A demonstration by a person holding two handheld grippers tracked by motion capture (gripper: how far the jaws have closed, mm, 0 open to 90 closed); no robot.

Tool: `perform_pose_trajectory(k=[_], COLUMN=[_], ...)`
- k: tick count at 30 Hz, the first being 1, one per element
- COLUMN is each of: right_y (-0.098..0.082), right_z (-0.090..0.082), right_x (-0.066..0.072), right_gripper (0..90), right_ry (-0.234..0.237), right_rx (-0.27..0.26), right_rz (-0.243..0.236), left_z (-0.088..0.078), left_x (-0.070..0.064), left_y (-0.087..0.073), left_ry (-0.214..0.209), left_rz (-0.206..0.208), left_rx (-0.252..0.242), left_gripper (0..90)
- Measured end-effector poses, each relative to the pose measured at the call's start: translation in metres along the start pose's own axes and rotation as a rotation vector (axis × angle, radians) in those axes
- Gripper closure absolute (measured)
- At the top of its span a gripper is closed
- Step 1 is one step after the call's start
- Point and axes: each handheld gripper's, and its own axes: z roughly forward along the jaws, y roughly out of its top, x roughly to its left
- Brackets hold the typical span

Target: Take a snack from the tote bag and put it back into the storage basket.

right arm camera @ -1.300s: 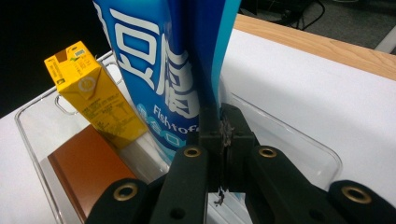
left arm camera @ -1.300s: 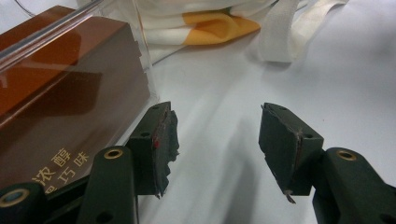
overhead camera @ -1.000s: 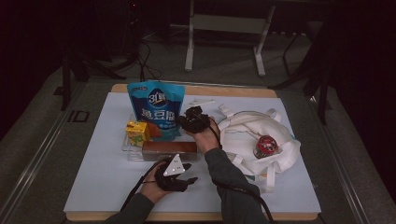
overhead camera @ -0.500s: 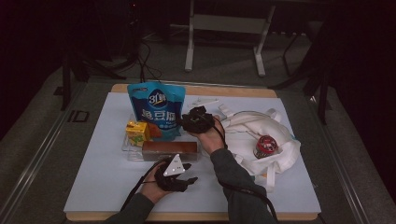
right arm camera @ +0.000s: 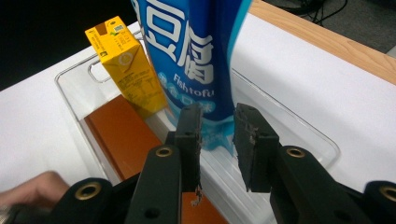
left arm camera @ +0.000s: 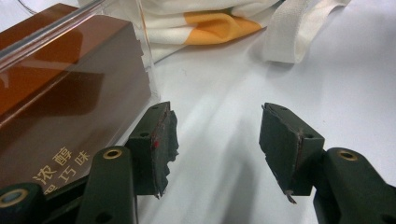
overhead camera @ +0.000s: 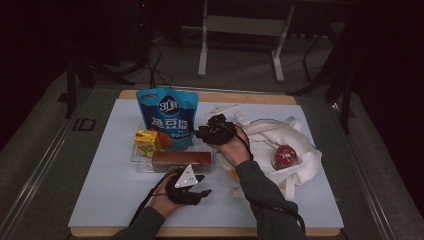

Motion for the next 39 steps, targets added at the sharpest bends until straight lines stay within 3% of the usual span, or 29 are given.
perform_pose_trajectory(k=[9,30,39], right_y=[-0.005,-0.019,-0.029], right_z=[-0.017,-0.035,-0.052], right_x=[-0.011,-0.022,-0.032], right_gripper=[70.7,68.6,68.2], right_ry=[-0.023,-0.044,-0.066], right_rx=[0.005,0.016,0.019], right_rz=[0.002,0.012,0.012], left_z=[0.000,0.001,0.001], left_x=[0.000,0.001,0.001], left_y=[0.000,0.000,0.000], left_ry=[-0.002,-0.005,-0.003], left_rz=[-0.002,-0.007,-0.012], left_rx=[0.002,0.011,0.010], left_gripper=[44.1,43.4,42.9])
